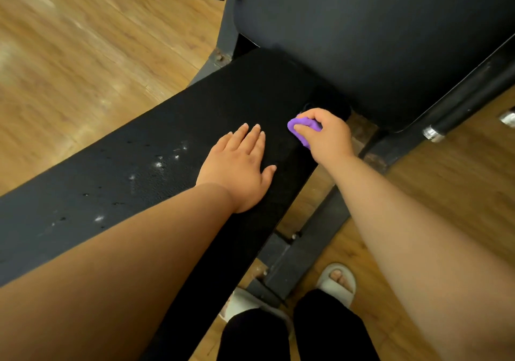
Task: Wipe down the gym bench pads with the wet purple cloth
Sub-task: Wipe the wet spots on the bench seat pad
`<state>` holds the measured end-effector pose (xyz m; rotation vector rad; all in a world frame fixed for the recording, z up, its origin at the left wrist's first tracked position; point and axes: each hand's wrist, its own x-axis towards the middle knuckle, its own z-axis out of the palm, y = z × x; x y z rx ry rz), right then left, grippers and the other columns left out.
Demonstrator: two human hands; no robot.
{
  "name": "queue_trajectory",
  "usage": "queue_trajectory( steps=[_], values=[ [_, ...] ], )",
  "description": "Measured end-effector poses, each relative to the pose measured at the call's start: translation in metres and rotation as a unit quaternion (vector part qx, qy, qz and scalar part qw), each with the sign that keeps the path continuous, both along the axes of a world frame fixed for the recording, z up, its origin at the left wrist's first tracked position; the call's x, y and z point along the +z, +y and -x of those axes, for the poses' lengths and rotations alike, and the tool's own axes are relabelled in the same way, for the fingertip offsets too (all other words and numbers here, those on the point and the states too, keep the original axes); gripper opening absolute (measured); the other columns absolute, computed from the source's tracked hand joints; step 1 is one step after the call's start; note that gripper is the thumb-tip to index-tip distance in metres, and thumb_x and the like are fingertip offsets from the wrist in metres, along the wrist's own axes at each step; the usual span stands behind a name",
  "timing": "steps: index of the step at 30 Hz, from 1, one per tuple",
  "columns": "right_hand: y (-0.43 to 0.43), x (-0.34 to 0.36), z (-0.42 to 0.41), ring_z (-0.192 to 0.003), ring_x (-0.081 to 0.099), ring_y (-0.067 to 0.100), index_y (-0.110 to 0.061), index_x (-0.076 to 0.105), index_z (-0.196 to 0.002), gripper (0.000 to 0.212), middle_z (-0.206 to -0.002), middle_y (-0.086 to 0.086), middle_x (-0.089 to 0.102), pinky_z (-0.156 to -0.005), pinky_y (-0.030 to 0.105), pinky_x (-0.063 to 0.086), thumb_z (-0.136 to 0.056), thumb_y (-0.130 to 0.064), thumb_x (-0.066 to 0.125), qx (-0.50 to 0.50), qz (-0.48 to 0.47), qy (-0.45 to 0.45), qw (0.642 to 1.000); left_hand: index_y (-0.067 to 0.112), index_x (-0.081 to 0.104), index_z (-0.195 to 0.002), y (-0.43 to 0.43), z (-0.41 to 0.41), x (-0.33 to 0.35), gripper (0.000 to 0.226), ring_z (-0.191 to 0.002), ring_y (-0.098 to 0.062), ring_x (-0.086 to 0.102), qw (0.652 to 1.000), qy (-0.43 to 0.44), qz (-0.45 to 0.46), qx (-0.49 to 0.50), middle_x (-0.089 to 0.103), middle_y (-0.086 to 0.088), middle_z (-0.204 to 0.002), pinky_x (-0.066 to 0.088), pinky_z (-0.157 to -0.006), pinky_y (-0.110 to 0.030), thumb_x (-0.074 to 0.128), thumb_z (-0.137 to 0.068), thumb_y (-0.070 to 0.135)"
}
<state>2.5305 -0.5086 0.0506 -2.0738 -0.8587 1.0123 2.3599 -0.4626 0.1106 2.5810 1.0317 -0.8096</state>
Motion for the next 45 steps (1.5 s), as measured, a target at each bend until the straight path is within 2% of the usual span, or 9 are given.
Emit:
queue_trajectory(
  steps=[4,9,17,21,29,34,39,43,45],
  values=[
    [-0.017,0.006,0.002,-0.082,0.056,-0.004,-0.025,0.062,-0.089,0.01,-0.091,-0.015,0.061,-0.062,-0.001,0.039,-0.092,-0.015,0.064,0.053,-0.035,0.007,0.998,0.015,-0.002,-0.155,0.001,-0.001,0.0,0.069,-0.149,-0.019,-0.009,1.0,0.006,0.001,-0.008,-0.006,-0.002,-0.163,-0.001,-0.12,-0.036,0.013,-0.1,0.054],
    [0.007,-0.004,-0.007,-0.093,0.06,0.015,-0.021,0.061,-0.09,0.007,-0.094,-0.004,0.061,-0.074,0.02,0.044,-0.091,-0.015,0.062,-0.028,0.001,-0.01,1.0,0.014,-0.002,-0.155,-0.001,-0.002,0.0,0.068,-0.149,-0.019,-0.01,1.0,0.009,-0.001,-0.009,-0.006,-0.002,-0.163,-0.001,-0.12,-0.036,0.012,-0.1,0.053],
    [-0.015,0.007,0.009,-0.092,0.058,0.004,-0.026,0.061,-0.089,0.01,-0.093,-0.017,0.059,-0.072,0.011,0.045,-0.091,-0.016,0.064,0.021,-0.009,0.038,0.999,0.013,-0.001,-0.155,0.0,-0.001,-0.001,0.069,-0.15,-0.02,-0.009,1.0,0.003,-0.012,-0.007,-0.004,-0.003,-0.163,0.0,-0.121,-0.036,0.012,-0.099,0.052],
    [0.007,0.004,0.001,-0.075,0.054,-0.001,-0.027,0.06,-0.089,0.012,-0.08,-0.021,0.054,-0.058,0.001,0.039,-0.093,-0.015,0.061,-0.045,0.017,0.012,0.999,0.013,-0.003,-0.154,0.0,-0.002,-0.002,0.069,-0.149,-0.02,-0.01,1.0,0.005,-0.011,-0.009,-0.006,-0.003,-0.163,-0.001,-0.121,-0.036,0.011,-0.099,0.052],
    [-0.02,0.012,0.021,-0.091,0.057,0.002,-0.031,0.061,-0.088,0.015,-0.098,-0.01,0.063,-0.072,0.002,0.04,-0.091,-0.016,0.064,0.024,-0.027,0.014,0.999,0.013,-0.003,-0.154,0.0,-0.001,-0.002,0.068,-0.149,-0.02,-0.011,1.0,0.008,-0.008,-0.013,-0.007,-0.003,-0.163,-0.002,-0.12,-0.035,0.012,-0.1,0.051],
    [0.0,0.002,0.013,-0.091,0.06,0.01,-0.026,0.064,-0.091,0.01,-0.101,-0.004,0.064,-0.078,0.018,0.05,-0.092,-0.017,0.062,-0.037,0.007,-0.008,0.999,0.013,-0.002,-0.155,0.0,-0.001,-0.002,0.068,-0.149,-0.02,-0.011,1.0,0.008,-0.004,-0.01,-0.006,-0.003,-0.163,-0.002,-0.12,-0.036,0.012,-0.1,0.052],
    [-0.029,0.013,0.037,-0.084,0.053,-0.007,-0.018,0.07,-0.097,0.01,-0.098,-0.011,0.058,-0.076,-0.002,0.037,-0.088,-0.016,0.068,0.042,-0.044,-0.023,0.998,0.013,-0.003,-0.154,0.002,-0.001,-0.002,0.068,-0.149,-0.02,-0.011,1.0,0.003,0.003,-0.009,-0.007,-0.004,-0.163,-0.003,-0.12,-0.037,0.012,-0.1,0.052],
    [-0.006,0.002,0.01,-0.088,0.057,0.009,-0.019,0.067,-0.095,0.007,-0.098,-0.002,0.061,-0.08,0.019,0.048,-0.09,-0.015,0.064,0.003,-0.004,-0.034,0.999,0.013,-0.002,-0.154,0.001,-0.001,-0.002,0.068,-0.149,-0.021,-0.011,1.0,-0.001,0.002,-0.008,-0.007,-0.003,-0.163,-0.002,-0.12,-0.037,0.013,-0.1,0.051],
    [0.004,0.002,0.006,-0.09,0.058,0.009,-0.023,0.062,-0.092,0.009,-0.098,-0.003,0.063,-0.076,0.018,0.047,-0.093,-0.014,0.06,-0.051,0.019,-0.011,0.998,0.013,-0.003,-0.154,0.001,-0.001,-0.003,0.068,-0.149,-0.021,-0.011,1.0,0.001,0.002,-0.008,-0.007,-0.003,-0.163,-0.003,-0.12,-0.037,0.013,-0.1,0.051]
  ],
)
